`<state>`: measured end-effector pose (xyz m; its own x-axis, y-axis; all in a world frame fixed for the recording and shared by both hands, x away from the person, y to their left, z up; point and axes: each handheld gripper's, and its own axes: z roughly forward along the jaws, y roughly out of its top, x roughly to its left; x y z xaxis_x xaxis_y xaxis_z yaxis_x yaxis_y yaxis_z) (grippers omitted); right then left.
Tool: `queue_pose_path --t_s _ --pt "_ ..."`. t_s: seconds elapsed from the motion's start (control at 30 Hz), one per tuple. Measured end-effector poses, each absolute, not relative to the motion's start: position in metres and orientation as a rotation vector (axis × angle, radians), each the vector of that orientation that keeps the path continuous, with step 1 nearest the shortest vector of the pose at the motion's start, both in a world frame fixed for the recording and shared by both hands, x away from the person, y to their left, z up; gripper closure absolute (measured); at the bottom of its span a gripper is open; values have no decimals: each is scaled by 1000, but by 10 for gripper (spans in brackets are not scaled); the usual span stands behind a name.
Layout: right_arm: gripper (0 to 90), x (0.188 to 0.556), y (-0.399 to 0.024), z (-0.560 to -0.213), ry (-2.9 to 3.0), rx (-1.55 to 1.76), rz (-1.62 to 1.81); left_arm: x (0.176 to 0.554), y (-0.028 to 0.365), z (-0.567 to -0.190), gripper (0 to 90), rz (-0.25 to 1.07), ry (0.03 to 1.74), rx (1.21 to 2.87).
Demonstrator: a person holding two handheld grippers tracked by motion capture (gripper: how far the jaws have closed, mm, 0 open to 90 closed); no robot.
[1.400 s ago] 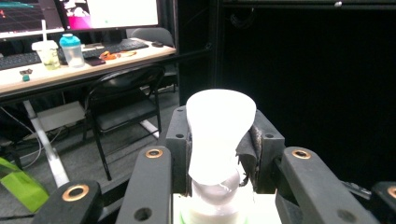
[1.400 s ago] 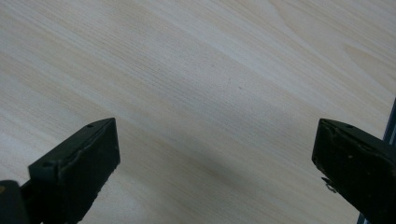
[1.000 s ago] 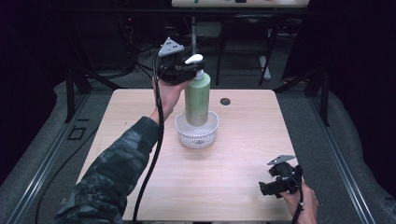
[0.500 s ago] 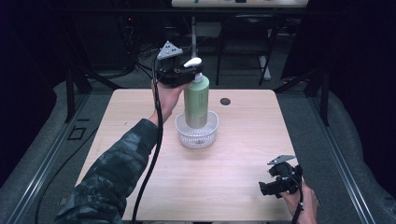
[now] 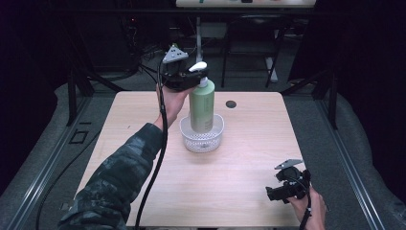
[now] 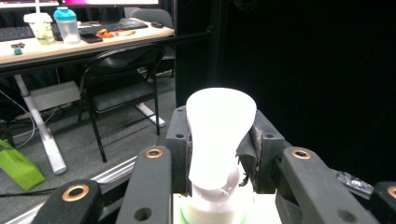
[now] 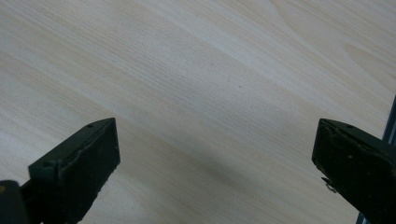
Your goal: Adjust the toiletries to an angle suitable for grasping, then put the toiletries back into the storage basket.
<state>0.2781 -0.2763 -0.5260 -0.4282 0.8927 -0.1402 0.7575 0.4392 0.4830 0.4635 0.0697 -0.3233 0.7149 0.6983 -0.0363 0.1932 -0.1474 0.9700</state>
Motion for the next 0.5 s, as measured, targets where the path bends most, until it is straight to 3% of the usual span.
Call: queue_pose_path --t_s 0.5 --pt "3 278 -276 -526 2320 1406 501 466 69 -329 667 505 723 1706"
